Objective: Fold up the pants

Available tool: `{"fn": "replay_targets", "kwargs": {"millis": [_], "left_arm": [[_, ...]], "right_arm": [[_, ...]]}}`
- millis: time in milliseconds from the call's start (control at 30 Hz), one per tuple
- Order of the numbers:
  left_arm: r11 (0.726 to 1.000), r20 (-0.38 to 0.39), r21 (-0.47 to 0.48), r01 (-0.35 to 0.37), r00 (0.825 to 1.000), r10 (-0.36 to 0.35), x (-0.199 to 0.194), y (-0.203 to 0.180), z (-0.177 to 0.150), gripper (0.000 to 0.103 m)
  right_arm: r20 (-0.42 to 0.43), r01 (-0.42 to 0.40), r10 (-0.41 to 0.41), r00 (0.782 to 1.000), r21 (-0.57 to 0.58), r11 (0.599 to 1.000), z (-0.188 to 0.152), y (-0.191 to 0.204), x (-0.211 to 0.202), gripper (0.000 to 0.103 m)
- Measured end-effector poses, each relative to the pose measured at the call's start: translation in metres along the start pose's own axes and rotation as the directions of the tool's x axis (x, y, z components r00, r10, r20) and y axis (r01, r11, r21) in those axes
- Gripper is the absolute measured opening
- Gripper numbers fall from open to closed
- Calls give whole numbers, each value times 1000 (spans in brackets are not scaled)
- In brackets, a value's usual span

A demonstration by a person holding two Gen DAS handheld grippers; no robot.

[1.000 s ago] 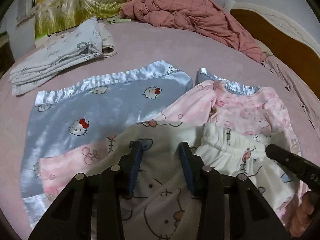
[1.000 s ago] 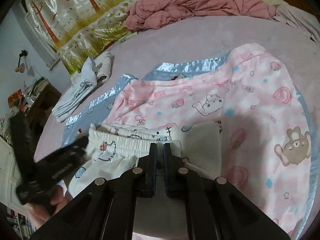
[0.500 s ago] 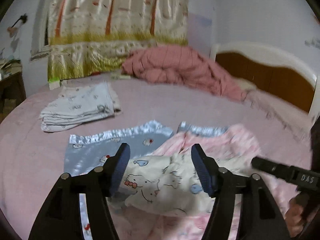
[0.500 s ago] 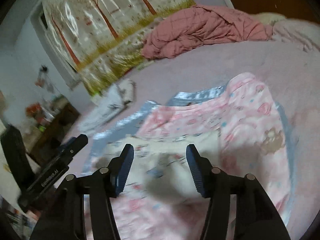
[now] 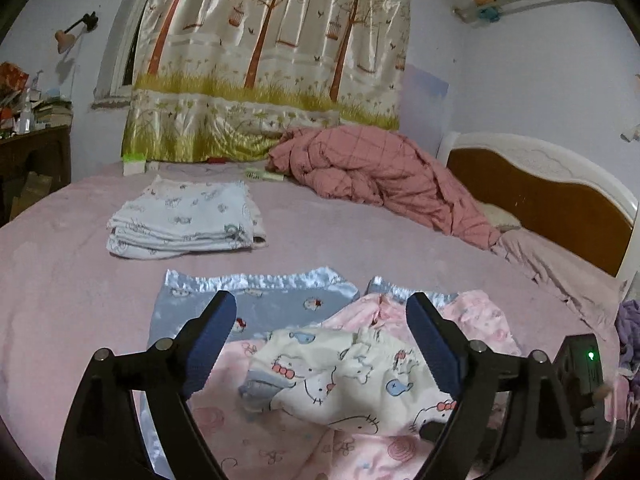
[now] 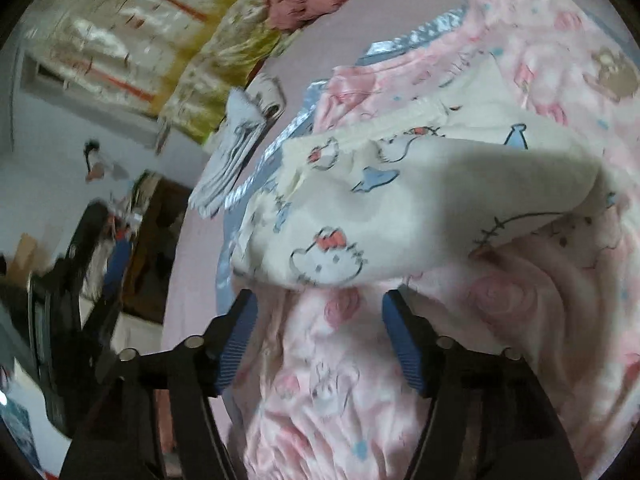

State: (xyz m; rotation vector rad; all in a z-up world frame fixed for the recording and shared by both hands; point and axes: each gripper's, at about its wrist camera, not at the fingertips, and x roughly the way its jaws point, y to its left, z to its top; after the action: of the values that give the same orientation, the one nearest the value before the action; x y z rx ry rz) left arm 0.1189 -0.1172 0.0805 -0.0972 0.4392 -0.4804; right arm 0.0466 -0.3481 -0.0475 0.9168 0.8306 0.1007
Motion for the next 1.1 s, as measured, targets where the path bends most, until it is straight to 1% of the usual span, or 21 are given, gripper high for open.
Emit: {"fn": "replay_targets", "kwargs": {"millis": [100, 133, 167, 233, 267, 333, 433, 500, 600, 633, 667, 700, 733, 800, 833, 900, 967, 1000, 1033, 1067, 1100], "left_arm": [[1000, -55, -10, -7, 998, 7, 11, 0, -7, 86], [1000, -77, -20, -3, 997, 1, 14, 0, -10, 86], [999, -99, -37, 12, 995, -16, 18, 1, -13, 86], [993, -135, -104, 63, 988, -77, 26, 5, -19, 86], [984, -158, -152, 97, 980, -121, 31, 9, -21, 86], [961, -211, -231, 152, 956, -202, 40, 14, -28, 86], [923, -289, -347, 165, 918, -272, 53, 21, -40, 85], [897, -327, -409, 165, 892, -313, 58, 21, -49, 83], [846, -384, -510, 158, 837, -389, 64, 18, -65, 78], [832, -396, -531, 160, 821, -411, 66, 16, -68, 77], [817, -410, -554, 160, 801, -436, 69, 13, -74, 77], [805, -418, -573, 158, 788, -452, 71, 11, -79, 77], [801, -427, -580, 150, 781, -455, 75, 8, -83, 77], [794, -429, -592, 137, 781, -454, 82, 4, -90, 77], [792, -423, -598, 127, 789, -446, 85, 4, -92, 76], [779, -383, -615, 118, 819, -426, 87, 6, -92, 76], [777, -322, -616, 132, 858, -400, 84, 7, -88, 76], [783, -298, -605, 143, 872, -389, 82, 7, -86, 76], [797, -274, -584, 155, 886, -373, 81, 6, -83, 76], [809, -260, -565, 162, 895, -361, 81, 4, -82, 76], [814, -258, -557, 164, 898, -358, 83, 2, -81, 76]], "right_arm": [[53, 41, -41, 998, 8, 999, 6, -4, 5, 68], [92, 57, -56, 994, -2, 998, 7, -5, 4, 68], [109, 62, -62, 992, -2, 998, 7, -6, 4, 68], [141, 44, -46, 989, 18, 999, 11, -11, 2, 68], [165, 34, -38, 986, 26, 999, 13, -13, 1, 68], [227, 9, -16, 974, 32, 999, 14, -17, -4, 68], [265, -26, 15, 964, 40, 999, 16, -23, -10, 68], [305, -53, 34, 952, 53, 997, 16, -27, -13, 68], [414, -82, 36, 910, 95, 992, 11, -35, -25, 68], [432, -97, 46, 901, 96, 991, 9, -37, -26, 68], [432, -108, 58, 900, 93, 990, 9, -38, -29, 68], [430, -109, 61, 901, 89, 990, 10, -38, -29, 68], [429, -107, 60, 902, 87, 990, 10, -38, -30, 68], [425, -105, 58, 903, 88, 991, 11, -39, -29, 68], [423, -104, 56, 904, 90, 990, 12, -38, -27, 68], [422, -109, 57, 905, 101, 989, 12, -40, -26, 68], [424, -111, 58, 904, 100, 989, 12, -38, -25, 68], [424, -110, 58, 904, 98, 989, 11, -39, -25, 68], [423, -107, 56, 904, 97, 989, 13, -38, -24, 68], [423, -106, 56, 904, 97, 990, 12, -39, -24, 68], [419, -103, 54, 906, 95, 990, 13, -38, -24, 68]]}}
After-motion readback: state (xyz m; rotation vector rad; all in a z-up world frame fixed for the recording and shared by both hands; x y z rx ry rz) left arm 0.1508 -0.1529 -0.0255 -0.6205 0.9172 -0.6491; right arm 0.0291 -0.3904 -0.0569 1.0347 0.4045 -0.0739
